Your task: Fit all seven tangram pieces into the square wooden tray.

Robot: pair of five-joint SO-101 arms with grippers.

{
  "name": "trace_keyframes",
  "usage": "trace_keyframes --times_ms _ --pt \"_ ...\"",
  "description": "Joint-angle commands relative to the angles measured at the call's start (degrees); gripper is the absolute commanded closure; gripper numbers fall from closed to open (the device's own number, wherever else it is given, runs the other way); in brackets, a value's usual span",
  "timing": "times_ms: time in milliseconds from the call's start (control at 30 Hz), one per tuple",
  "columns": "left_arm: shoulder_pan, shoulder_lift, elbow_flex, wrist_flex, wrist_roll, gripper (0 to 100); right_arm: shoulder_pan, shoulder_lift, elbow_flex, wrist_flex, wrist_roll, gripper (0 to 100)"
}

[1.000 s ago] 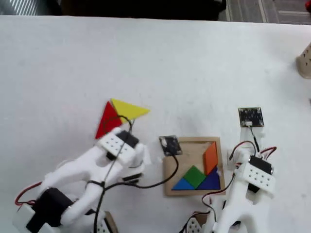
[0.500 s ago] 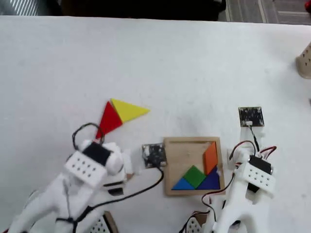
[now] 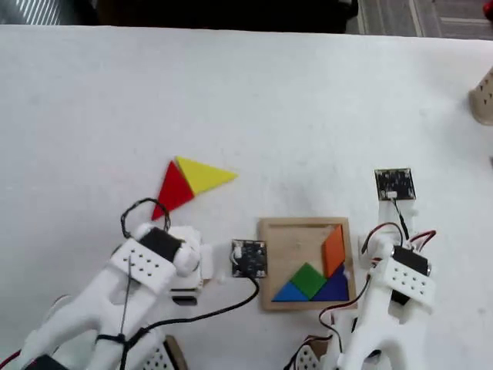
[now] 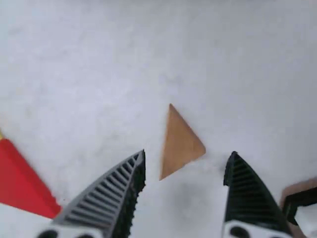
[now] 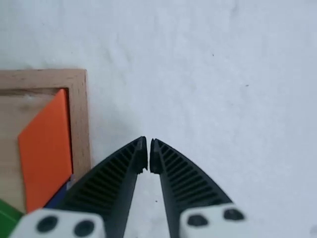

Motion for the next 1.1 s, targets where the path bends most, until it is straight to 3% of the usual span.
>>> trace_keyframes --times_ms 0,1067 --pt "0.8 3.2 -2.4 0.6 -5.0 74 -0.7 -0.3 -0.4 -0.9 -0.1 97.8" --pt "1.8 4.4 -1.1 -6.9 -7.0 74 -0.7 -0.3 -0.4 -0.7 -0.1 97.8"
